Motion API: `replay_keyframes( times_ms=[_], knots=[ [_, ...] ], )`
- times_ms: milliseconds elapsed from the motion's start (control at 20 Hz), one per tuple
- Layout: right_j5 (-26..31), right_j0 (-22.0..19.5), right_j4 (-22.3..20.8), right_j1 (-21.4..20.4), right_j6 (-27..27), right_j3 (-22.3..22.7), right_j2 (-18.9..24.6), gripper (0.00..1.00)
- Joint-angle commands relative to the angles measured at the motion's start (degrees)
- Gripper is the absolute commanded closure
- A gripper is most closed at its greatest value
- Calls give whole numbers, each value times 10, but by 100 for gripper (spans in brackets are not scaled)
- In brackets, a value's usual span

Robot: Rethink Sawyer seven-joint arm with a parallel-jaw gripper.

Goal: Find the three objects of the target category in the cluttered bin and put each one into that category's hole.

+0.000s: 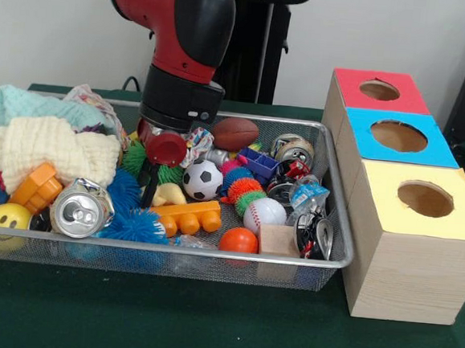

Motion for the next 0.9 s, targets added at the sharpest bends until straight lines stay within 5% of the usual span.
replay_keyframes(
  times_ms=[50, 300, 900],
  knots=[
    [41, -7, 37, 19, 143, 4, 69, 0],
    [48, -15, 35, 16, 147, 8, 81, 0],
    [1, 49, 95, 39, 183, 5, 86, 0]
  ],
)
